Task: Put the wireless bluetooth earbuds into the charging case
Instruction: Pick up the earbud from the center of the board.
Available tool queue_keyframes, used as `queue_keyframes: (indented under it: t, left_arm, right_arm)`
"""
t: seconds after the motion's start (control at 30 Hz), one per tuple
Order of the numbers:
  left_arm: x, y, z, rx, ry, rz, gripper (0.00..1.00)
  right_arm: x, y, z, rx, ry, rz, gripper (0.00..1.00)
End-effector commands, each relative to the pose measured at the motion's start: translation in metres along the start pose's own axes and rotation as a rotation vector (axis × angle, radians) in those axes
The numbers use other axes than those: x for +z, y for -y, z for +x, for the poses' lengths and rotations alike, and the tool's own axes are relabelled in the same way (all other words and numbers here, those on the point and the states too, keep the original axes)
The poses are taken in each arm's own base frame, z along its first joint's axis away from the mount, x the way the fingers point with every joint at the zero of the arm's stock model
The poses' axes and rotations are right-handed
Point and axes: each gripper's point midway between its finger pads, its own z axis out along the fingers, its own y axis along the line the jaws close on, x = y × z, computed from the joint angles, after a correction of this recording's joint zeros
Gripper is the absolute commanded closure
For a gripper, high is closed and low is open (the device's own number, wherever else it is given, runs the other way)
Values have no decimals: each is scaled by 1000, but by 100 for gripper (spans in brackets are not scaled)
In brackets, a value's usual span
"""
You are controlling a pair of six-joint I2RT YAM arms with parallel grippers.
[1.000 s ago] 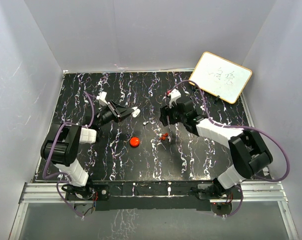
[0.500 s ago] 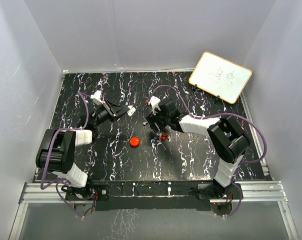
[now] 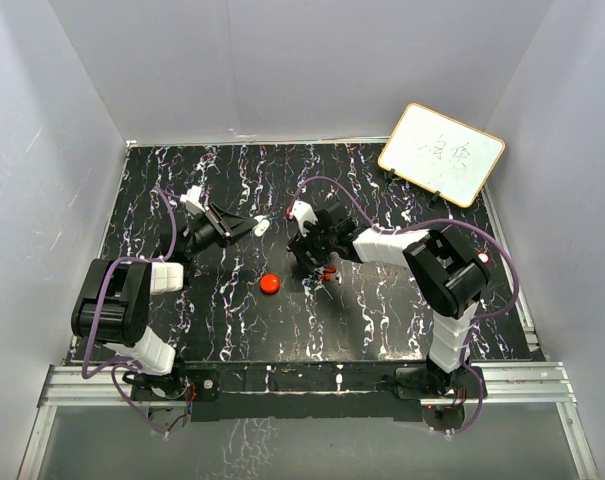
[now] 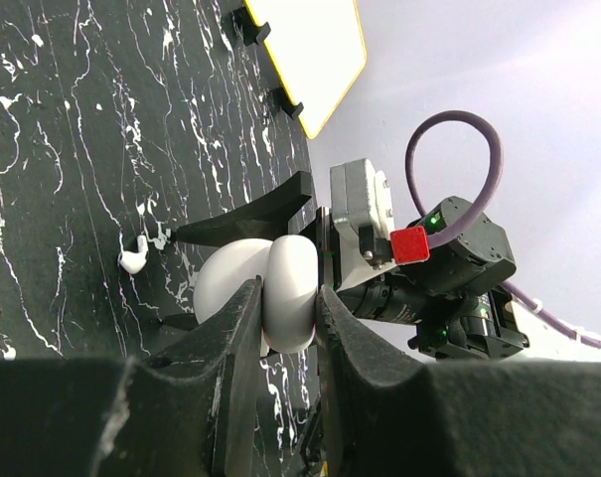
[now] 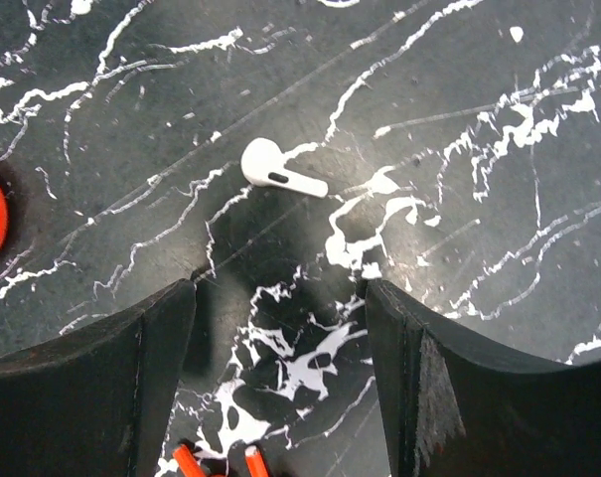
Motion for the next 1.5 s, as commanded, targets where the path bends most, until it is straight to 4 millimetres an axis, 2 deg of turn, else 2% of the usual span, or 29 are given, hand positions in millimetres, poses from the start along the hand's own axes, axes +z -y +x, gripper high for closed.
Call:
queue_keyframes:
  t: [0.0,0.23,0.4,0.7,0.93,1.27,1.37,1.47]
  left_arm:
    - [-7,20,-5,47,14,57,100]
    - [-8,18,-6,43,16,54,100]
    - [-8,17,-8,42,20,50,100]
    - [-9,16,-10,36,23,54,100]
    - [-9,16,-10,32,27,56,100]
    - [-10,18,-10,16,28,73,100]
    - [-10,17,-9,14,28,73,100]
    - [-10,17,-9,11,29,75,100]
  right_arm:
    - [9,0,-39,-75,117,-52,32]
    - [23,5,-43,-82,130,-78,32]
    - [27,0,-43,-90,132,-127,33]
    - [16,-20,-41,-79,136,-215,34]
    - [9,-25,-37,-64,118,-237,35]
    - [-18,-47,-43,-42,136,-312,40]
    - [-26,-37,-56,-34,181,-237,39]
    - [-31,-15,-72,-8,232,-112,39]
